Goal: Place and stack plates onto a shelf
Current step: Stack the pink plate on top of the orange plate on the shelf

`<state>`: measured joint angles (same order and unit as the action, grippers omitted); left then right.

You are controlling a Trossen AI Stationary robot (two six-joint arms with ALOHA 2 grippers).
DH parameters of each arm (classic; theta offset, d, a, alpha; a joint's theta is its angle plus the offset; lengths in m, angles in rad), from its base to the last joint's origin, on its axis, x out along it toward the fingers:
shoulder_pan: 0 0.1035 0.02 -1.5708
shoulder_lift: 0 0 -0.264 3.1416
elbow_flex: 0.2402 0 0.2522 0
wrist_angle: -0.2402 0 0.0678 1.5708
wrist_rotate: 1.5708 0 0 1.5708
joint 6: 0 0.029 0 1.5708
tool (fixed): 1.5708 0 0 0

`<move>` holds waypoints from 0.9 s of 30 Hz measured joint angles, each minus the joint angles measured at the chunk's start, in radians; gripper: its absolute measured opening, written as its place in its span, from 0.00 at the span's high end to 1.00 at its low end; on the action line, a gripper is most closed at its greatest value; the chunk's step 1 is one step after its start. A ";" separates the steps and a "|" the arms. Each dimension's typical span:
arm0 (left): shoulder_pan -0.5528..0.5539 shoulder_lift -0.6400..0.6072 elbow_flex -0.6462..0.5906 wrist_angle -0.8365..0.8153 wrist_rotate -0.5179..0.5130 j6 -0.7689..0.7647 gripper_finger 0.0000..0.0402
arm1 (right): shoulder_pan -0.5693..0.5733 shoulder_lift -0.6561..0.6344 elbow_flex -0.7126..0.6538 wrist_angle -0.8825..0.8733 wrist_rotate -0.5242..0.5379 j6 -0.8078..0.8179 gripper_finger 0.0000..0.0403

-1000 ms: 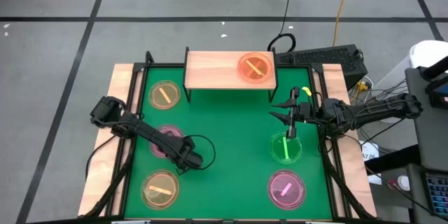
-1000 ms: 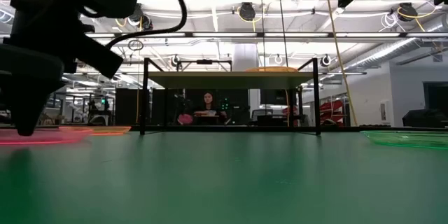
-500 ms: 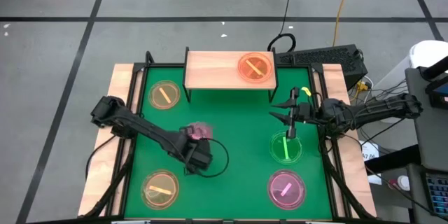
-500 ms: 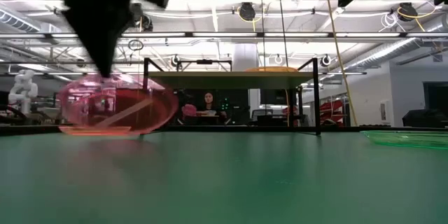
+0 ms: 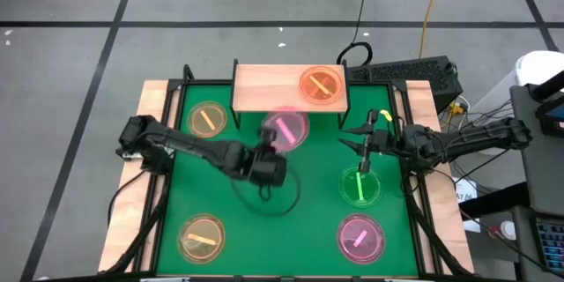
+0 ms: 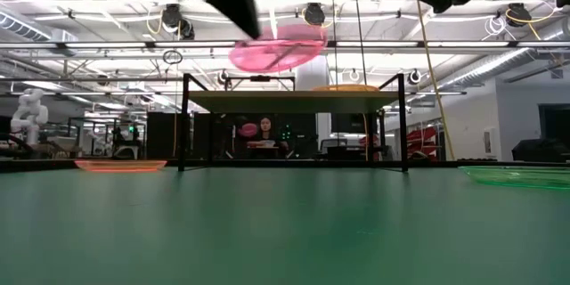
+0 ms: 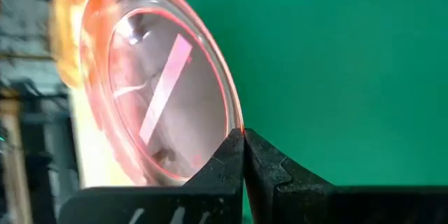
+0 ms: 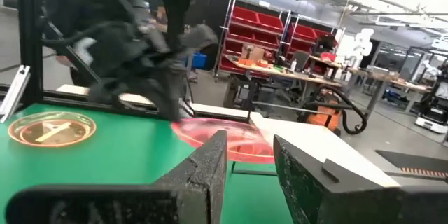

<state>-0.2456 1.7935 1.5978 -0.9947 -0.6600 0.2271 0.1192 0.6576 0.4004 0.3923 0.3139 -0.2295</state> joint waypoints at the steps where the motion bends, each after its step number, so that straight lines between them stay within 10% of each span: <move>1: 0.027 0.000 0.000 0.044 -0.002 0.066 0.99 | 0.000 -0.003 0.000 -0.001 0.000 0.000 0.75; 11: 0.314 0.000 0.000 0.565 0.134 0.554 0.99 | 0.000 -0.010 0.000 -0.015 0.000 0.000 0.75; 19: 0.521 0.003 -0.006 0.609 0.495 0.561 0.98 | 0.000 -0.011 0.000 -0.039 0.060 -0.048 0.75; 27: 0.564 0.074 -0.009 0.694 0.631 0.593 0.97 | 0.000 -0.009 0.000 -0.015 0.083 -0.074 0.75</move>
<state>0.3186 1.8674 1.5890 -0.3006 -0.0291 0.8203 0.1192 0.6488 0.4004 0.3774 0.3966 -0.3037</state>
